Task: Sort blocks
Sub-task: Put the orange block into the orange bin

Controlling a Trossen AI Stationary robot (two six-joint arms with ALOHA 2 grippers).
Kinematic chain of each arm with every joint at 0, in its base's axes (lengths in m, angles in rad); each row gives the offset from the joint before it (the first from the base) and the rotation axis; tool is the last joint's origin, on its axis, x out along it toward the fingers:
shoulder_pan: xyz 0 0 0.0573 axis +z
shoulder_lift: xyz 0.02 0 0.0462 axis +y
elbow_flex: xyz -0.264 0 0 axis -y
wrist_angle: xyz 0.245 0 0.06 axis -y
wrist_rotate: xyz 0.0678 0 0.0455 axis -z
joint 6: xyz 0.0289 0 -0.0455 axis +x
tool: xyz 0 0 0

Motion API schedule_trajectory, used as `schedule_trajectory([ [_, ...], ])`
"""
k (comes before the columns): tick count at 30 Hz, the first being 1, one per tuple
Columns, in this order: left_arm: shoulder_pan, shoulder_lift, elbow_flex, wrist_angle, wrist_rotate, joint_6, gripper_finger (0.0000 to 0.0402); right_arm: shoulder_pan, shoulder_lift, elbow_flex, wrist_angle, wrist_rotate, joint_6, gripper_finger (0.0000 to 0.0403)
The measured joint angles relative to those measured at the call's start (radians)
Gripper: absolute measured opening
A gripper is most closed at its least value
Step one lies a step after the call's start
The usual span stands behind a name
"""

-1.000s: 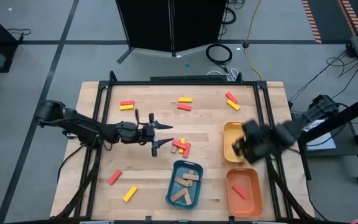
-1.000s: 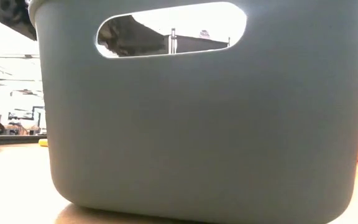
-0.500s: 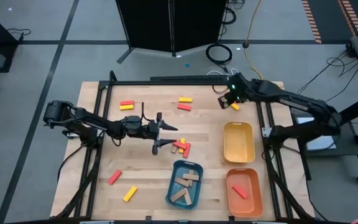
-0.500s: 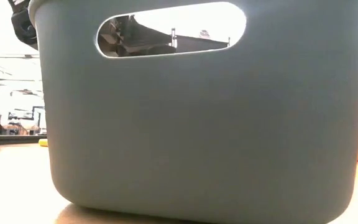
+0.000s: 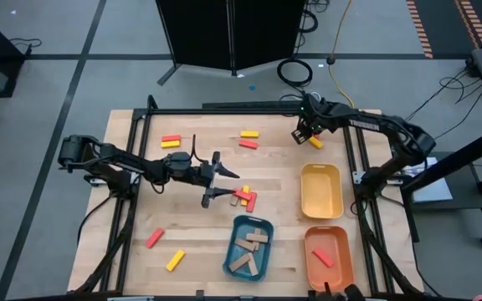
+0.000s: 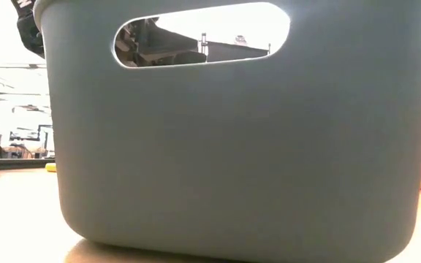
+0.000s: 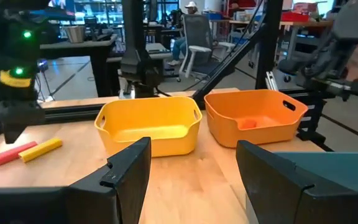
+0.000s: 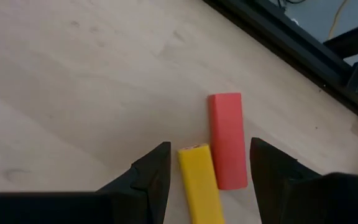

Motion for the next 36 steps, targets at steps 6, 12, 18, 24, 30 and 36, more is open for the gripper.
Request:
schedule_trajectory([
  [6,0.000,0.000,0.000,0.000,0.018,0.004,0.0233,-0.020,0.007,0.000,-0.001,0.000,-0.024,0.0144],
  [12,0.013,0.000,0.000,0.006,0.052,0.009,0.0233,-0.037,0.007,0.000,-0.015,-0.009,-0.045,0.0144],
  [18,0.040,0.000,0.000,0.026,0.106,0.002,0.0233,-0.068,0.007,0.000,-0.014,-0.037,-0.054,0.0144],
  [24,0.045,0.000,0.001,0.031,0.131,0.001,0.0233,-0.106,0.007,0.001,0.011,-0.090,-0.057,0.0144],
  [30,0.045,0.000,0.001,0.030,0.131,0.001,0.0233,-0.118,0.007,0.001,-0.016,-0.090,-0.081,0.0143],
  [36,0.045,0.001,0.021,0.027,0.138,0.025,0.0233,-0.118,0.007,0.001,-0.025,-0.090,-0.066,0.0143],
])
